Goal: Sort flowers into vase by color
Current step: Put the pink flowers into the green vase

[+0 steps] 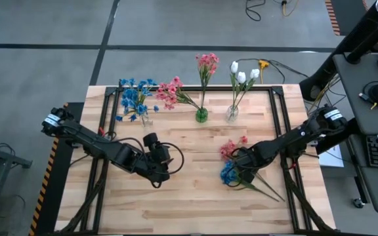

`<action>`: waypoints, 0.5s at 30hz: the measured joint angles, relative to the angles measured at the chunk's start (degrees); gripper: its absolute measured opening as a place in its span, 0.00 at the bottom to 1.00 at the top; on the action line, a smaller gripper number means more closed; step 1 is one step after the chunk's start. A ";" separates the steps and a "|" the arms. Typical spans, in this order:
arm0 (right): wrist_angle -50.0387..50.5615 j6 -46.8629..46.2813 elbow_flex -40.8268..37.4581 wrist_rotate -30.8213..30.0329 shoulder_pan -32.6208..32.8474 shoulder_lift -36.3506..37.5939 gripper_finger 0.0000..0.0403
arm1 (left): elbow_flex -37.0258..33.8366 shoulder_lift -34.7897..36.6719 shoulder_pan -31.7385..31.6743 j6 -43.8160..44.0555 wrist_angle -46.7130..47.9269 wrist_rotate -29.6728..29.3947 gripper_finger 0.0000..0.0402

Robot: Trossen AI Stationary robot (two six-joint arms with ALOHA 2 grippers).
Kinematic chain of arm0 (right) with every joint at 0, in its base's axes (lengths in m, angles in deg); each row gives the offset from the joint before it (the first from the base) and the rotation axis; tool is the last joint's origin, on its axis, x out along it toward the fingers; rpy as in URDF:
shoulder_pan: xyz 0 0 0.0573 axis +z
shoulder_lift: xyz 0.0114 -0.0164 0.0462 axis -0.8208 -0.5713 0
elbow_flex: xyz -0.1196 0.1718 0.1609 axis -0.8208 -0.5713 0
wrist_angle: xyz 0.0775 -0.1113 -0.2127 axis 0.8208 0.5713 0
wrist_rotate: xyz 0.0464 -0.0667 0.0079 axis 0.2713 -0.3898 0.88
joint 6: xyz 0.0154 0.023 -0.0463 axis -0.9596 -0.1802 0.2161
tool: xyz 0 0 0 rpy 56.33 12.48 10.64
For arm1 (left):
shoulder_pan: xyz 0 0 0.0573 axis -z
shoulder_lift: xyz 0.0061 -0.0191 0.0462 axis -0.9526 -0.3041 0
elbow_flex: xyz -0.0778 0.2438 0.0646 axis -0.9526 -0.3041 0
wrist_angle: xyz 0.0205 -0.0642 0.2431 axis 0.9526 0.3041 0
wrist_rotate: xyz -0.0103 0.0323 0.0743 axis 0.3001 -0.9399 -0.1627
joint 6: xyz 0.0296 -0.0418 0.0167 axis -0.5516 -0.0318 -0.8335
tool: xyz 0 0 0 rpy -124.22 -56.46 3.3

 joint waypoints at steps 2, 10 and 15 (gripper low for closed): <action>1.77 0.06 0.02 0.22 0.00 0.21 0.22 | 0.56 0.00 0.00 -0.51 0.09 0.00 0.53; 4.09 -0.81 0.02 4.95 0.15 0.97 0.49 | 1.01 0.02 0.00 -1.44 0.40 -0.04 0.53; 3.43 -0.81 0.02 6.08 0.45 1.10 0.62 | 1.01 0.02 0.00 -1.87 0.46 -0.04 0.53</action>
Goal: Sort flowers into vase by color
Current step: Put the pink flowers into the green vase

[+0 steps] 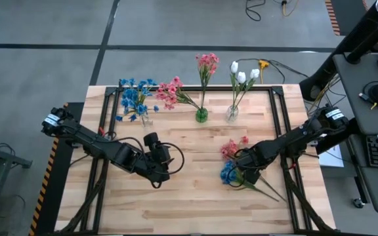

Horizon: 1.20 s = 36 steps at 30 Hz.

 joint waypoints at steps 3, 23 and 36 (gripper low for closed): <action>-3.41 -0.06 -0.33 -0.09 0.33 -0.40 0.66 | 0.07 0.00 0.00 -0.42 0.06 -0.02 0.53; -9.18 0.46 -1.50 -3.52 0.36 -5.16 0.07 | 0.70 0.00 -0.11 -1.26 -0.04 -2.97 0.53; 11.00 -2.86 8.71 -17.03 -0.12 3.25 0.03 | 0.70 0.26 0.31 -1.13 0.22 -2.51 0.53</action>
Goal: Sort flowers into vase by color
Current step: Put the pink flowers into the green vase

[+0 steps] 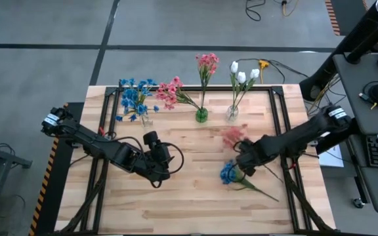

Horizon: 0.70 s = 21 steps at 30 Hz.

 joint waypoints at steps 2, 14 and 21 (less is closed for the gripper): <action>-0.62 0.69 2.03 -4.05 -0.12 2.27 0.03 | 0.00 0.02 0.13 0.05 0.12 0.13 0.53; -33.61 25.76 2.63 -29.87 -2.26 16.13 0.03 | 0.00 0.02 0.13 0.09 0.35 0.26 0.53; -64.45 49.49 -2.13 -29.45 -6.89 16.51 0.03 | 0.00 0.02 0.13 0.11 0.29 0.30 0.53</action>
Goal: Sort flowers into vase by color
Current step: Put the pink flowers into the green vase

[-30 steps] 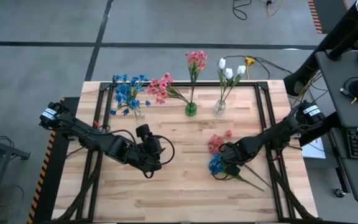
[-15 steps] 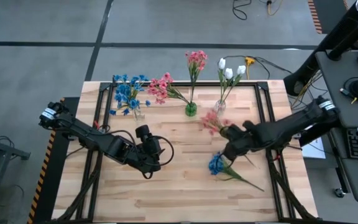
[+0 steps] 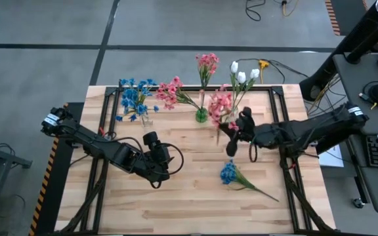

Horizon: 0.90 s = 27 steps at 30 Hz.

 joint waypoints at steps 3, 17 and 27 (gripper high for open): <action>-8.89 6.04 -1.99 2.05 -3.09 -1.07 0.03 | 0.00 0.02 0.00 0.00 -0.05 0.02 0.53; -30.62 17.86 -7.16 15.46 -19.95 -6.51 0.03 | -0.02 -1.38 0.00 2.43 -0.27 1.09 0.53; -33.47 18.27 -7.13 18.37 -25.75 -8.67 0.03 | -0.07 -2.45 -0.11 1.16 0.08 1.23 0.53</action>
